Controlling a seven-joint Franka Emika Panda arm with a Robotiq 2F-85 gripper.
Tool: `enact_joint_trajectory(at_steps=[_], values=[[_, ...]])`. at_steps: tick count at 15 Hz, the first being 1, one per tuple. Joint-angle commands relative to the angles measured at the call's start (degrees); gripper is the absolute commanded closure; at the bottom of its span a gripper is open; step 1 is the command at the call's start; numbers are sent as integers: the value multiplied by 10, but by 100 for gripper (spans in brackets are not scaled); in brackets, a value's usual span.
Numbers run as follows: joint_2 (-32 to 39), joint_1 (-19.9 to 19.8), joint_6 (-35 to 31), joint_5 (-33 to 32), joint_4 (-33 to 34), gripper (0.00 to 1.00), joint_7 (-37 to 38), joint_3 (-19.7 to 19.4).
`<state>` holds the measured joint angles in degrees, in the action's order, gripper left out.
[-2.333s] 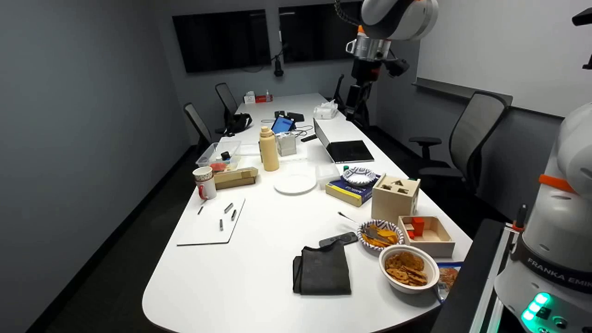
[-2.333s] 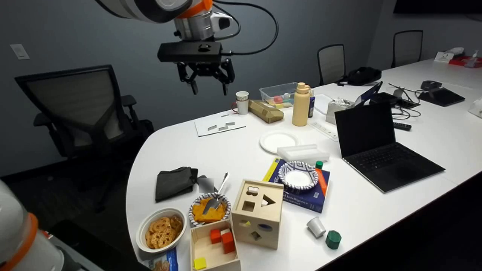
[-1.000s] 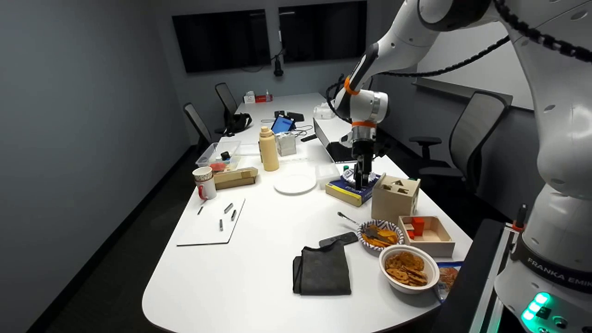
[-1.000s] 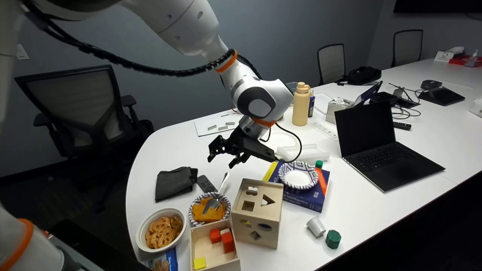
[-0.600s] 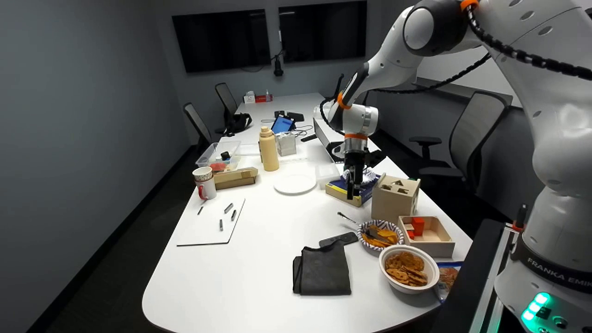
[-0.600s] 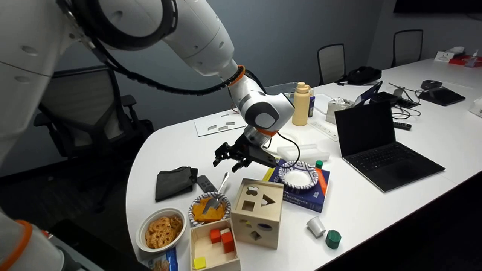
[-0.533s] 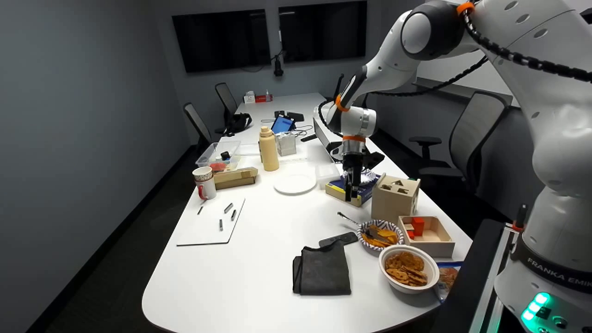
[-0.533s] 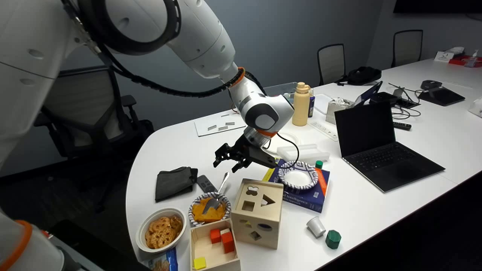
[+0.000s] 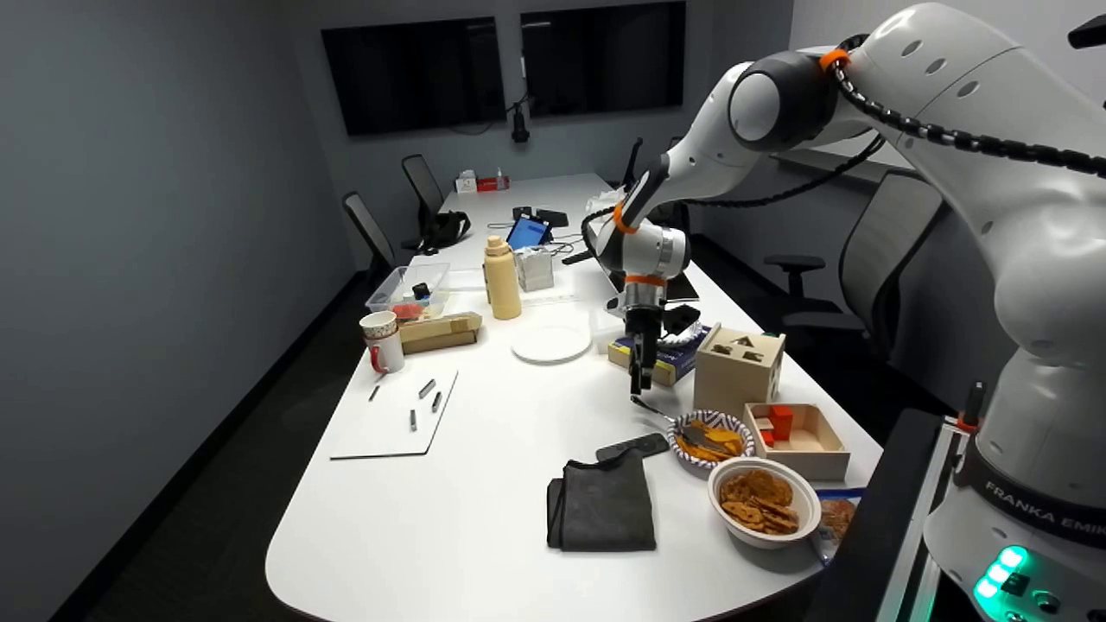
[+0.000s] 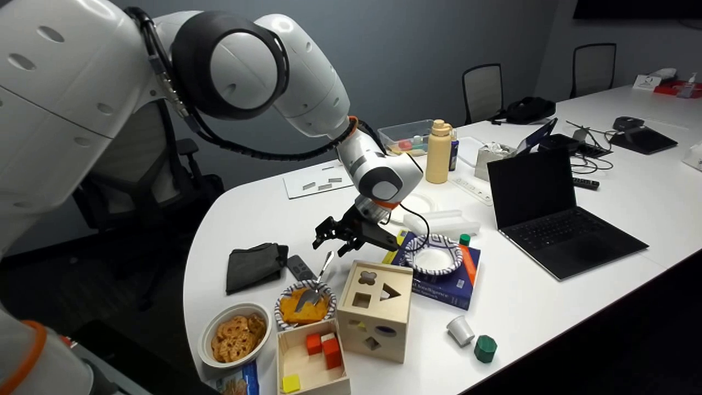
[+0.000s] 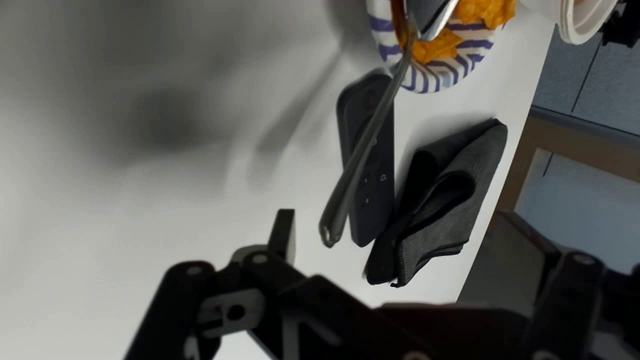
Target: Use the spoon to stir in the bowl
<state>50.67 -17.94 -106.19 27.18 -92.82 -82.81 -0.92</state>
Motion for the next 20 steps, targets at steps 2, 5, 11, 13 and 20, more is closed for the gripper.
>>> enact_joint_trajectory(at_steps=[2, 5, 11, 13, 20], values=[[31, -9, -7, -15, 43, 0, 31, 13], [44, -7, 8, -32, 61, 0, 43, 13], [57, -6, 22, -67, 74, 0, 57, 22], [60, -8, 30, -72, 76, 0, 57, 25], [61, -10, 46, -74, 75, 0, 56, 32]])
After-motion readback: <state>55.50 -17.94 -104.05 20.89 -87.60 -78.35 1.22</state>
